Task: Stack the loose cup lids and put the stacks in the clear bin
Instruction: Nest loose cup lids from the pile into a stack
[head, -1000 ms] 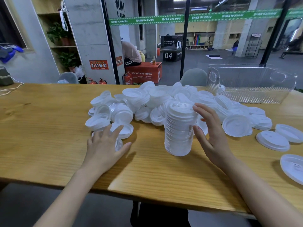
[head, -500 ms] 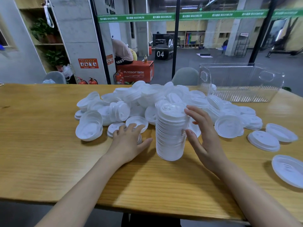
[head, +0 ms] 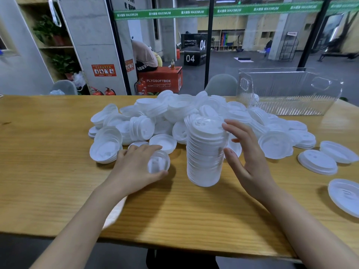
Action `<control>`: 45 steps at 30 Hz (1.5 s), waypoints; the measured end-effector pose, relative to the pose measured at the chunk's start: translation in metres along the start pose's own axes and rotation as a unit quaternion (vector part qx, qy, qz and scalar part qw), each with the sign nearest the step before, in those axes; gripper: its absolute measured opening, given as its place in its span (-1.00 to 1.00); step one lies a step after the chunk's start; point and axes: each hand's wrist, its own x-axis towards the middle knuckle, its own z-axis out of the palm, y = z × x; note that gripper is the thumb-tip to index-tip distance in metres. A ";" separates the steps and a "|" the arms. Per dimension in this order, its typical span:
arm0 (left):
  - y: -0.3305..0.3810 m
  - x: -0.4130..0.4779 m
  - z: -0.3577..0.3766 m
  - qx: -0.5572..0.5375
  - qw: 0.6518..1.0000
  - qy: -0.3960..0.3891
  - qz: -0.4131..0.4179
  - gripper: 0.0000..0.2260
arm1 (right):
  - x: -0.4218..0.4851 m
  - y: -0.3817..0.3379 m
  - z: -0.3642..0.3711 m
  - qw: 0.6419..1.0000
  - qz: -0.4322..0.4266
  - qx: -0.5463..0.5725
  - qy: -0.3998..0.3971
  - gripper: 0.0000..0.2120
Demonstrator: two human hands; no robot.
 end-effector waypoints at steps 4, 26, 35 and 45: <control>0.006 0.001 0.001 -0.135 0.990 0.033 0.017 -0.21 | 0.000 0.000 0.000 1.000 -0.004 -0.001 0.001 -0.58; -0.001 0.004 0.032 -0.109 0.988 0.089 0.059 -0.23 | 0.001 0.001 -0.001 1.000 -0.008 0.000 0.001 -0.58; 0.001 0.005 0.030 -0.119 0.986 0.094 0.071 -0.30 | 0.001 0.000 -0.002 1.000 -0.001 0.001 0.001 -0.59; 0.018 0.011 0.006 -0.367 0.905 0.216 -0.012 -0.38 | 0.001 -0.001 -0.001 1.000 -0.003 -0.001 0.016 -0.57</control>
